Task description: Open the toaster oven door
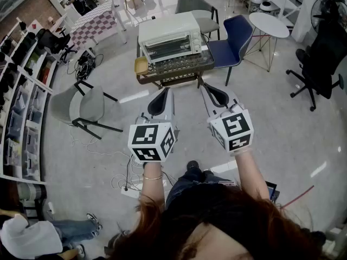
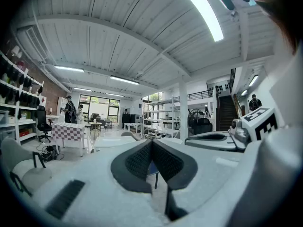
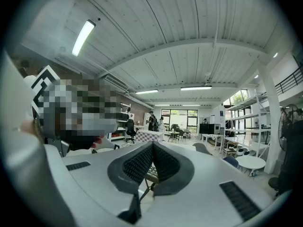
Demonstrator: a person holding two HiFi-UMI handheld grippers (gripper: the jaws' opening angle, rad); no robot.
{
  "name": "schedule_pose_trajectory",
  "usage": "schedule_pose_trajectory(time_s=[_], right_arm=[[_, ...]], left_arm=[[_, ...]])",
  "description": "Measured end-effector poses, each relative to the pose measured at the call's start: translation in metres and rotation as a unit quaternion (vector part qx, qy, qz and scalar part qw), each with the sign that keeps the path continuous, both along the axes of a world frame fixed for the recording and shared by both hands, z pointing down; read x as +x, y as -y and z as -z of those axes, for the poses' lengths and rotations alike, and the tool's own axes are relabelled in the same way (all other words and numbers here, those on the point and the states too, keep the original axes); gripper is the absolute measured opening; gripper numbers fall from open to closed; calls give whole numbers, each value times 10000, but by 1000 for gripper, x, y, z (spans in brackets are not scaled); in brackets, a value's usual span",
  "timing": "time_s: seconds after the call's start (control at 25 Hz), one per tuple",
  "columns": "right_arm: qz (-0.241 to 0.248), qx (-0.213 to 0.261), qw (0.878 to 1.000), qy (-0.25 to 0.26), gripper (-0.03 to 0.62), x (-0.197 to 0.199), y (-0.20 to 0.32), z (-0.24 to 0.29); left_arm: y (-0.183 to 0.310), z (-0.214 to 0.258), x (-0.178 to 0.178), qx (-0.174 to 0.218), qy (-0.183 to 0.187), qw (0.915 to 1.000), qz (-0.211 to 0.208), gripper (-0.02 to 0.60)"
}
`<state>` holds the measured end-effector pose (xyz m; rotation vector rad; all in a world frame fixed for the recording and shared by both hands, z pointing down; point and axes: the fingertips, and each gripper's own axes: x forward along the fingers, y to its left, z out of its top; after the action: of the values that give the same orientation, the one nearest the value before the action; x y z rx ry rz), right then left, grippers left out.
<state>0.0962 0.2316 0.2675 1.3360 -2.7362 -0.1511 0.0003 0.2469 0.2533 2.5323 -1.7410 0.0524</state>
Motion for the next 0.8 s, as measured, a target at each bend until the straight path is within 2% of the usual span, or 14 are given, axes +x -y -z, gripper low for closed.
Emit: schedule_pose_trajectory(time_s=[0.32, 0.8], right_arm=[[-88, 55, 9998, 190, -2, -11, 22, -2], [-292, 86, 9992, 263, 0, -44, 62, -5]], left_arm=[[21, -8, -9, -35, -6, 10000, -57, 14], [64, -17, -42, -59, -62, 9997, -234, 14]])
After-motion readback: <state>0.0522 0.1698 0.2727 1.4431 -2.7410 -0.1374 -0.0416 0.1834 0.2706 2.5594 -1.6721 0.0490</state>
